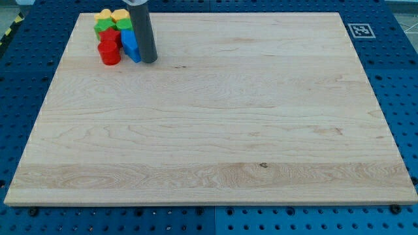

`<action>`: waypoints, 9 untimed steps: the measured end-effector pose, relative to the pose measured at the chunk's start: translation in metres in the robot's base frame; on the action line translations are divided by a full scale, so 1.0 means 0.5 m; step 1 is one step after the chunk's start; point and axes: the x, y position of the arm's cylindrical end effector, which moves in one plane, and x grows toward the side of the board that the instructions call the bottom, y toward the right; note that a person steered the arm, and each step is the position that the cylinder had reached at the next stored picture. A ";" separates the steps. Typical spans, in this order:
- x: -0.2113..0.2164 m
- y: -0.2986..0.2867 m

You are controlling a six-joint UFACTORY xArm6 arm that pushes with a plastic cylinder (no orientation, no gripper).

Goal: Move the blue cube to the right side of the red circle

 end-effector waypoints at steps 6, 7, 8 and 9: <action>-0.012 0.072; -0.049 0.055; -0.057 0.023; -0.057 -0.010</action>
